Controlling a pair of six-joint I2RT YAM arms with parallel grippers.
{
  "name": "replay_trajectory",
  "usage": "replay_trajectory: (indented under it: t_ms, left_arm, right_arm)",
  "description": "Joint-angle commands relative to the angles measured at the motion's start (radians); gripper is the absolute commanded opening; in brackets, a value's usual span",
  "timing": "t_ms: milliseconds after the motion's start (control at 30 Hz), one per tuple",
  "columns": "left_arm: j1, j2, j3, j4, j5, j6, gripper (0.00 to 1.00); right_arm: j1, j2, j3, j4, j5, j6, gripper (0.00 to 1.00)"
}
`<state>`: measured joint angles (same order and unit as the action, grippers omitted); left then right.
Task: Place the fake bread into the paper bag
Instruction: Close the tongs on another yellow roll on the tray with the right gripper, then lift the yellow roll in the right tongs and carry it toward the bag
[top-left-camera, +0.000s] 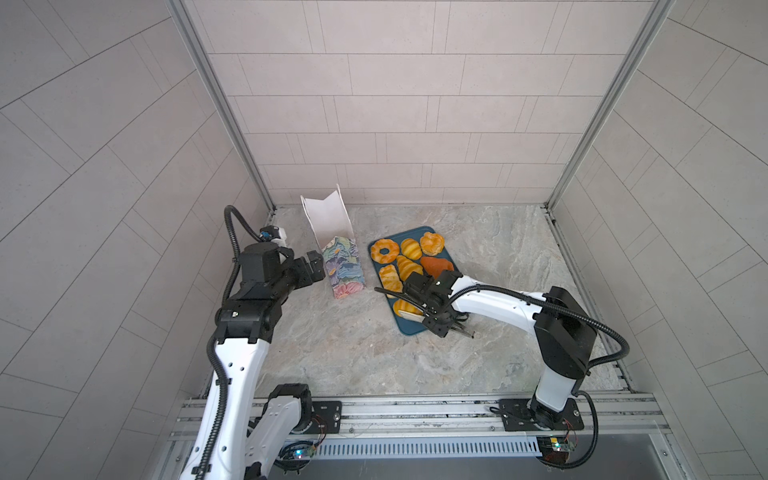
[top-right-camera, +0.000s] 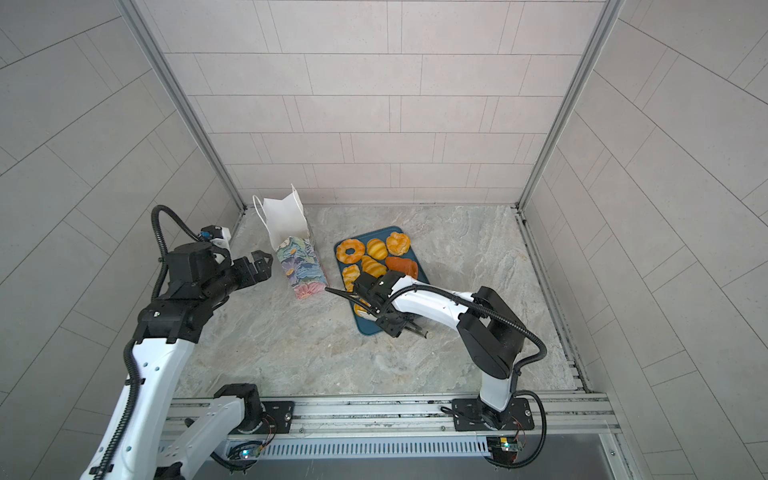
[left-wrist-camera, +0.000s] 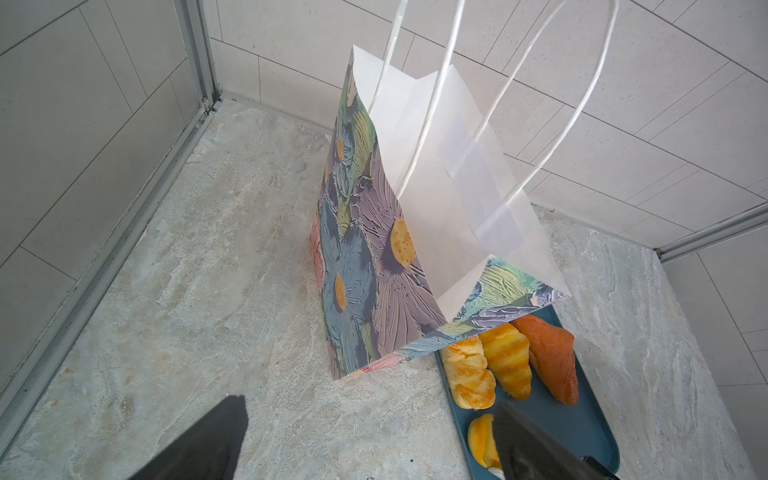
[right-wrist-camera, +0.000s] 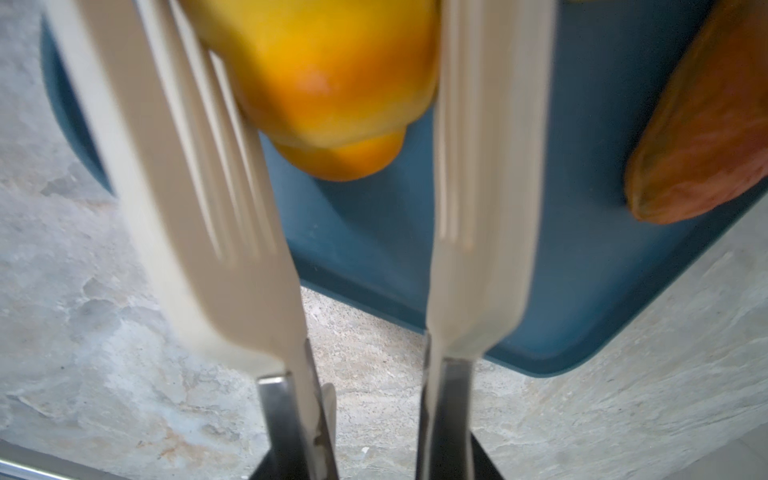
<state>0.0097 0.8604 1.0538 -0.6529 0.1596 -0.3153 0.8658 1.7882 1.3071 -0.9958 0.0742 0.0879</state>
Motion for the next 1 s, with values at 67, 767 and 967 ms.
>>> replay_trajectory:
  t_ms: [67, 767, 967]
  left_arm:
    - [-0.004, -0.021, -0.004, -0.019, -0.024, 0.026, 1.0]
    - [-0.004, -0.005, 0.023, 0.0, -0.045, 0.016, 1.0]
    - [-0.004, 0.0, 0.027, 0.009, -0.043, 0.016, 1.0]
  right_arm:
    - [-0.01, -0.018, 0.022, -0.056, -0.02, -0.006, 0.33]
    - [-0.051, -0.208, -0.025, 0.012, -0.153, 0.003, 0.27]
    - [-0.05, -0.252, 0.02, 0.014, -0.186, 0.018, 0.27]
